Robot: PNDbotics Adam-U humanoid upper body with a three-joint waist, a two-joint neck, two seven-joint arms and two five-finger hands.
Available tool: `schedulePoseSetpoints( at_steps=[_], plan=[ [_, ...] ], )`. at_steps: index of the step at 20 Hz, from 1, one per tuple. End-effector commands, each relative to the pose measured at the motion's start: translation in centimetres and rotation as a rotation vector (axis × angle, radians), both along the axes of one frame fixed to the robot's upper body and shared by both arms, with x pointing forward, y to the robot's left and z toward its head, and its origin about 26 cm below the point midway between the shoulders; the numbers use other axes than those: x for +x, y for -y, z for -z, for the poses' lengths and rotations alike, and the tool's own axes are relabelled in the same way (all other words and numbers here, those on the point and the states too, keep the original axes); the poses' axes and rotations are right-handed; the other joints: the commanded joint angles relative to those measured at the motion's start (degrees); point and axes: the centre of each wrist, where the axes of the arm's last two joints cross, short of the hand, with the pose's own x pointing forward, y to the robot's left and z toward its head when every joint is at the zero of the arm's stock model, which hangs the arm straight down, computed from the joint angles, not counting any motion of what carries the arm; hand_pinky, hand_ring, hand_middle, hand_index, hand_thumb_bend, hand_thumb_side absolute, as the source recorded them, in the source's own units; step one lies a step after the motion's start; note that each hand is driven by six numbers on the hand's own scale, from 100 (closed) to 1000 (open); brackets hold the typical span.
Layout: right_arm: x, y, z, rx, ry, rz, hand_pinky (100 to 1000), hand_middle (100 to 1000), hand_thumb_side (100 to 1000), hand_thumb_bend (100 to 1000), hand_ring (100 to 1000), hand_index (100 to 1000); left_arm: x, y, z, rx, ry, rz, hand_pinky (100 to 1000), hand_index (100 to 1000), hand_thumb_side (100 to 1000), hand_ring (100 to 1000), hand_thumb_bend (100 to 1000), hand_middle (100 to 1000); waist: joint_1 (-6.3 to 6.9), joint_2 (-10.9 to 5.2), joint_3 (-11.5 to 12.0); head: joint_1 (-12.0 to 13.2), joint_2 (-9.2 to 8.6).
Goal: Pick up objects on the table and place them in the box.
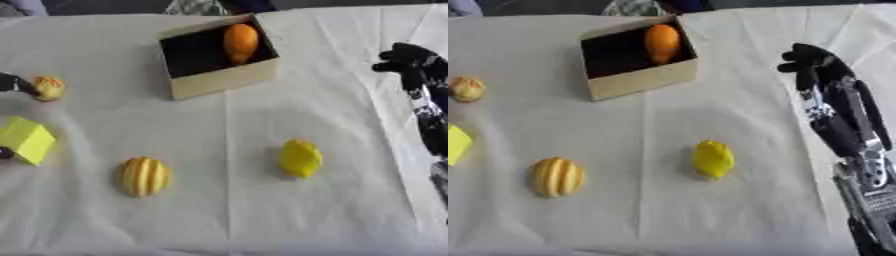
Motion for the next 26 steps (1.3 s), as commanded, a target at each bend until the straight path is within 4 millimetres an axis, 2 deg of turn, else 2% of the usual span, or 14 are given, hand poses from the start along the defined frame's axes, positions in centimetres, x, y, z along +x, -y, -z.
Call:
schedulePoseSetpoints(
  at_steps=[1,3,4,6,9,10,11,14,18,26],
  plan=[
    [-0.1,-0.1,-0.6,0.003,0.016,0.0,977,745,688,100,745,852,0.1,-0.6,-0.6,0.135,-0.082,0.117,909,889,100,941,693,808,0.65,0.15,-0.2,0.2,0.23],
    [-0.1,-0.1,-0.6,0.006,0.015,0.005,977,744,688,100,745,852,0.1,-0.7,-0.6,0.133,-0.089,0.112,880,871,100,917,657,766,0.63,0.2,-0.2,0.2,0.23],
    [-0.1,-0.1,-0.6,0.007,0.015,0.005,977,744,679,100,745,852,0.0,-0.7,-0.8,0.126,-0.083,0.107,855,860,100,899,609,740,0.62,0.21,-0.1,0.2,0.23],
    [-0.1,-0.2,-0.6,0.007,0.014,0.005,977,744,689,100,745,852,0.0,-0.6,-1.1,0.106,-0.058,0.096,819,829,100,858,592,692,0.6,0.2,-0.1,0.2,0.23],
    [-0.1,-0.1,-0.6,0.008,0.012,0.008,977,743,689,100,745,852,-0.2,-0.1,-2.5,0.054,0.03,0.091,700,687,100,711,460,543,0.54,0.19,0.0,0.1,0.23],
    [-0.1,-0.1,-0.6,0.008,0.013,0.01,977,743,689,100,745,852,-0.3,0.2,-3.2,0.04,0.066,0.091,694,678,100,699,456,536,0.54,0.2,0.0,0.1,0.23],
    [-0.1,-0.1,-0.6,0.009,0.013,0.011,977,743,689,100,745,852,-0.3,0.6,-3.9,0.026,0.103,0.094,646,643,100,637,423,511,0.54,0.19,0.1,0.1,0.23],
    [-0.1,-0.1,-0.6,0.006,0.013,0.013,977,743,688,100,745,852,-0.5,2.1,-6.2,0.002,0.196,0.135,646,653,100,634,416,521,0.6,0.15,0.2,0.2,0.23],
    [-0.1,0.1,-0.7,0.002,0.02,0.013,976,742,684,100,745,852,0.0,5.0,-9.2,-0.056,0.27,0.209,655,668,100,637,408,536,0.7,-0.03,0.3,-0.1,0.23],
    [0.1,0.0,-1.1,-0.008,0.048,-0.02,972,742,675,100,746,852,2.2,14.3,-12.9,-0.221,0.323,0.382,669,673,100,631,285,532,-0.07,0.18,-0.4,-0.2,0.23]
  ],
)
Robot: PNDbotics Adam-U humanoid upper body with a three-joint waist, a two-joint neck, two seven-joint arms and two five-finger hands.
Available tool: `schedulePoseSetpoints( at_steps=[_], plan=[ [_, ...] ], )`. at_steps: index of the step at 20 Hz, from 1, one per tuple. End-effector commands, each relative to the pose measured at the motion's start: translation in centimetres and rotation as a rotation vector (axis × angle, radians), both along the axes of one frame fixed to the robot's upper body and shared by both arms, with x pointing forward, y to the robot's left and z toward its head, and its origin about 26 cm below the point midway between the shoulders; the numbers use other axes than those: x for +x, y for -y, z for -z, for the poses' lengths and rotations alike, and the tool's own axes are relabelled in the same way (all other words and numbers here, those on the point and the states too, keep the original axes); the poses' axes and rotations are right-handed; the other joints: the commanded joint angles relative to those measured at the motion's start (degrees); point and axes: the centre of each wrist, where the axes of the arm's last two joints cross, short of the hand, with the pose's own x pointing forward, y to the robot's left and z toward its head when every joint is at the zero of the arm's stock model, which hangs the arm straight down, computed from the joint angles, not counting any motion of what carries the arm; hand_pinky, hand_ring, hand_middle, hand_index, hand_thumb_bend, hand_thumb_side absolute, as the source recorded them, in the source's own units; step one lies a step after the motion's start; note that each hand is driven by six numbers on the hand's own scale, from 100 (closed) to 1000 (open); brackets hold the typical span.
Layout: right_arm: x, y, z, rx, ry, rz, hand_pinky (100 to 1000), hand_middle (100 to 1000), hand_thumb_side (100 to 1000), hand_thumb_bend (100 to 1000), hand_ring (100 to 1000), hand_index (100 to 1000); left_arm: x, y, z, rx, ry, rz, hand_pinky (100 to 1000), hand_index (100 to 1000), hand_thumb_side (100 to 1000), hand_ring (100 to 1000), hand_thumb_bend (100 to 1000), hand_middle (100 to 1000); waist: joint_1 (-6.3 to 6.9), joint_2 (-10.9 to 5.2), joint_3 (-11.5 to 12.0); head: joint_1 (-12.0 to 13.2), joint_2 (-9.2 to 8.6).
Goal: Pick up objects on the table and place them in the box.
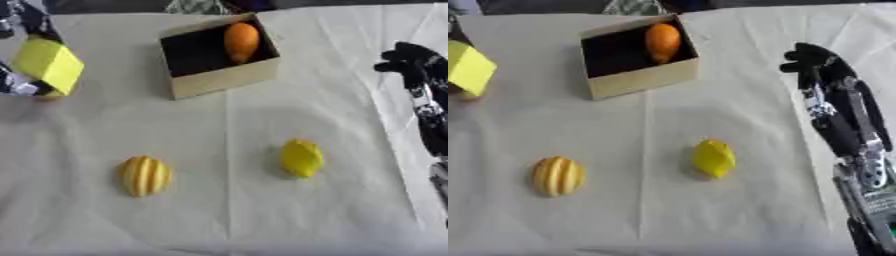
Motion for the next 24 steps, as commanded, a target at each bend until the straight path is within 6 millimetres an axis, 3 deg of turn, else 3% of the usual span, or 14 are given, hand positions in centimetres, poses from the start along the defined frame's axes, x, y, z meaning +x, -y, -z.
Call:
schedulePoseSetpoints(
  at_steps=[1,5,12,16,24],
  plan=[
    [0.1,0.0,-1.1,-0.023,0.04,-0.028,972,742,673,100,746,852,0.4,2.6,-1.6,-0.03,0.02,0.058,678,676,100,639,282,533,-0.15,0.16,-0.4,0.4,0.23],
    [0.7,-0.6,-1.9,-0.022,0.069,-0.071,972,742,674,100,746,852,1.7,4.9,-1.9,-0.075,0.044,0.043,684,678,100,637,268,531,-0.49,1.51,-2.5,2.0,0.23],
    [1.4,-1.2,-3.1,-0.023,0.122,-0.106,973,741,675,100,745,852,3.0,5.8,-2.4,-0.133,0.079,0.01,709,693,100,660,230,551,0.07,4.87,-6.9,3.4,0.23],
    [1.7,-1.7,-3.6,-0.027,0.133,-0.127,974,740,679,100,745,852,3.5,6.3,-2.6,-0.171,0.091,0.012,713,695,100,665,220,559,0.57,5.96,-8.7,4.9,0.23],
    [1.8,-2.0,-3.7,-0.032,0.122,-0.147,976,739,685,100,743,852,4.3,5.5,-2.0,-0.133,0.144,-0.094,735,736,100,724,371,616,1.18,6.25,-9.7,6.1,0.23]
  ],
)
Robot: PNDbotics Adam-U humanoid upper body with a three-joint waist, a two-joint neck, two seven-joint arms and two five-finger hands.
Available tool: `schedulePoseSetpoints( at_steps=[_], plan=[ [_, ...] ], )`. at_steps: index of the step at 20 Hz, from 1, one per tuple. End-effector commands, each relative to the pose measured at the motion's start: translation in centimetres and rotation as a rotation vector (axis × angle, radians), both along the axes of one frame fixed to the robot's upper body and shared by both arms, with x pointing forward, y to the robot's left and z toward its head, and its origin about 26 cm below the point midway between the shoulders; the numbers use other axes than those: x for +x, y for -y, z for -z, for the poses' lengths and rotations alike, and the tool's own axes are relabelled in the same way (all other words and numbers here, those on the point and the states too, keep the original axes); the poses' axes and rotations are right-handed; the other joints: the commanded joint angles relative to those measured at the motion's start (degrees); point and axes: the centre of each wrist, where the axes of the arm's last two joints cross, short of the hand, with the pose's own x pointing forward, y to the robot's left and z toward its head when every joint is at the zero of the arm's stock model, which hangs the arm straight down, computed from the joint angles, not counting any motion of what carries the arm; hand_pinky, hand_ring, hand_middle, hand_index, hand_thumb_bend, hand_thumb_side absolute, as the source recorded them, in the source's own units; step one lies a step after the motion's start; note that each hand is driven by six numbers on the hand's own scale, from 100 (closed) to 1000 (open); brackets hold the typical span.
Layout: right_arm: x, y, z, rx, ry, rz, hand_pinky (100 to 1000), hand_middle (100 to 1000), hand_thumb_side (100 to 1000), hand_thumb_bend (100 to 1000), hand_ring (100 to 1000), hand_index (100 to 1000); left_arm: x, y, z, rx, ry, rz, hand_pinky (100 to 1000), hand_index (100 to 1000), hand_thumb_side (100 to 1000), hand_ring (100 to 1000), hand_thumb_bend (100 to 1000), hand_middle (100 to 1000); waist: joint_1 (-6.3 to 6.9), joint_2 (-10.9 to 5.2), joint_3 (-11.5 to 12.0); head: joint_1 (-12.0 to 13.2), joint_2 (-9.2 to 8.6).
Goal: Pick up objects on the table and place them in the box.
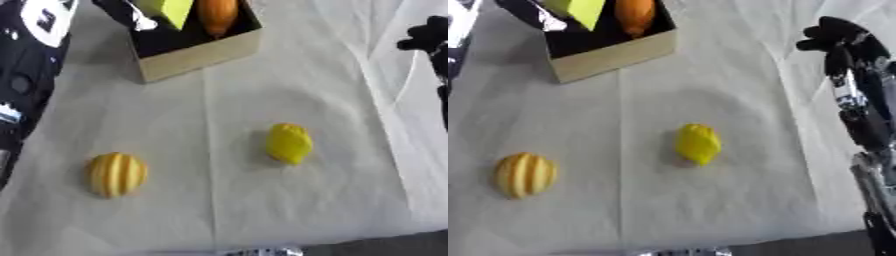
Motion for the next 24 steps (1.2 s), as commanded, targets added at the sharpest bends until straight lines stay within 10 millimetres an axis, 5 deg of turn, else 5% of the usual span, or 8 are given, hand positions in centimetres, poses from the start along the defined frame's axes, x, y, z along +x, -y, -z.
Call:
schedulePoseSetpoints(
  at_steps=[1,3,6,9,19,24],
  plan=[
    [-0.1,0.1,-0.8,-0.017,0.017,-0.012,976,739,686,100,743,852,0.1,-0.5,-1.3,0.028,0.049,-0.042,754,789,100,761,379,670,0.74,-0.24,-0.1,0.4,0.23],
    [-0.1,0.0,-0.8,-0.017,0.013,-0.012,977,738,687,100,743,852,0.3,-0.7,-0.9,0.058,0.036,-0.042,848,879,100,880,402,788,0.79,-0.2,0.0,0.4,0.23],
    [-0.1,0.0,-0.8,-0.017,0.012,-0.011,977,738,687,100,743,852,0.3,-0.9,-0.9,0.096,0.026,-0.03,905,906,100,931,543,807,0.81,-0.16,0.1,0.3,0.23],
    [-0.1,0.0,-0.7,-0.014,0.008,-0.011,978,737,689,100,742,850,0.3,-1.0,-0.9,0.12,0.02,-0.023,917,940,147,951,582,828,0.78,-0.18,0.2,0.3,0.23],
    [-0.3,0.2,-0.5,-0.013,-0.009,0.002,979,736,689,100,742,851,0.1,-2.5,-1.7,0.005,0.072,-0.066,875,874,119,904,437,780,1.02,-0.84,0.9,-0.3,0.23],
    [-0.6,0.8,-0.2,-0.024,-0.012,0.032,977,736,686,100,743,851,-0.5,-8.0,-3.2,-0.058,0.08,-0.202,846,858,100,879,443,767,1.37,-1.38,2.7,-1.8,0.23]
  ],
)
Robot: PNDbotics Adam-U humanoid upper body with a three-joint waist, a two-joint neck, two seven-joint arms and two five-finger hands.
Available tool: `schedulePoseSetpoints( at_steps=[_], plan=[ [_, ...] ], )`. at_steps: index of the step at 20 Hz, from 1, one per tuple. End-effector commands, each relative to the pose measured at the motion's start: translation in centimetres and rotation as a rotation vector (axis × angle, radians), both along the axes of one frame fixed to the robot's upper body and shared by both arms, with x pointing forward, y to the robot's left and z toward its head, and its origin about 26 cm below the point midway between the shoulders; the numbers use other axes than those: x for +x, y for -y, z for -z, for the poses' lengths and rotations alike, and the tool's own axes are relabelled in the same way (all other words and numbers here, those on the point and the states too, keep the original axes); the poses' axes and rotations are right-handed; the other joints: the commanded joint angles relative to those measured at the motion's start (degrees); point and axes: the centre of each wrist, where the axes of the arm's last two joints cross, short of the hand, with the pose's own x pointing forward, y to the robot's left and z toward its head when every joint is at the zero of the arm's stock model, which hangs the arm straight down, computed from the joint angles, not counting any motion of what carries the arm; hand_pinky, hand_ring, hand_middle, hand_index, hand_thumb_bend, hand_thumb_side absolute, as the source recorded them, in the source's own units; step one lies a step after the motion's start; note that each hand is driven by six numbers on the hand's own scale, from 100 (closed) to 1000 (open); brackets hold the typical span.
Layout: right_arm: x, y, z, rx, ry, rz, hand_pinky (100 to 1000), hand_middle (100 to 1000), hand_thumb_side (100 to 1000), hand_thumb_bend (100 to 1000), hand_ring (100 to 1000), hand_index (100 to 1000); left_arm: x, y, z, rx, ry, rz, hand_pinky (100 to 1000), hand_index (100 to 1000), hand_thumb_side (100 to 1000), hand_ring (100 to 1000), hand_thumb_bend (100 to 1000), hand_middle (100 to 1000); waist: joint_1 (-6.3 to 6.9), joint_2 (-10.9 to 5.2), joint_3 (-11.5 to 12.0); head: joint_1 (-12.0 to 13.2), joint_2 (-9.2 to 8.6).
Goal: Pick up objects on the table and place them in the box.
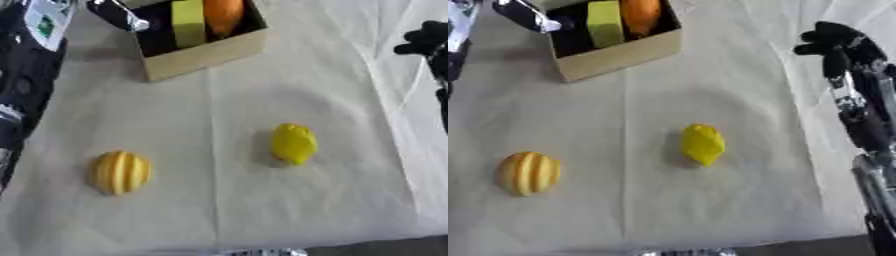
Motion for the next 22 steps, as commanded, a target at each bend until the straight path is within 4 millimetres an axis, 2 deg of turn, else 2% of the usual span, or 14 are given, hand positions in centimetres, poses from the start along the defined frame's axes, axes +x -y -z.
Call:
schedulePoseSetpoints(
  at_steps=[1,5,9,14,22],
  plan=[
    [-0.3,0.6,-0.7,-0.025,0.025,0.022,977,736,686,100,743,851,-1.0,-5.3,-2.7,-0.04,0.046,-0.137,844,859,100,878,456,768,0.59,-1.54,0.6,-0.9,0.23],
    [-0.5,0.8,-0.5,-0.025,0.021,0.036,977,736,685,100,743,851,-1.5,-10.3,-1.8,-0.013,0.006,-0.325,844,879,100,891,529,786,0.29,-1.83,1.9,-1.6,0.23],
    [-0.5,0.7,-0.4,-0.023,0.019,0.035,977,736,684,100,743,851,-1.6,-12.9,0.4,-0.014,-0.065,-0.425,846,879,113,891,460,782,-0.29,-1.82,2.2,-1.7,0.23],
    [-0.5,0.6,-0.1,-0.021,0.015,0.039,979,735,687,100,744,852,-1.7,-14.8,2.4,-0.023,-0.166,-0.521,840,887,112,888,462,779,-0.72,-1.65,2.2,-1.3,0.23],
    [-0.5,0.3,0.0,-0.009,0.009,0.035,981,735,692,100,743,852,-1.4,-15.5,4.9,-0.042,-0.226,-0.609,829,875,100,880,406,772,-0.78,-1.11,1.6,-0.2,0.23]
  ],
)
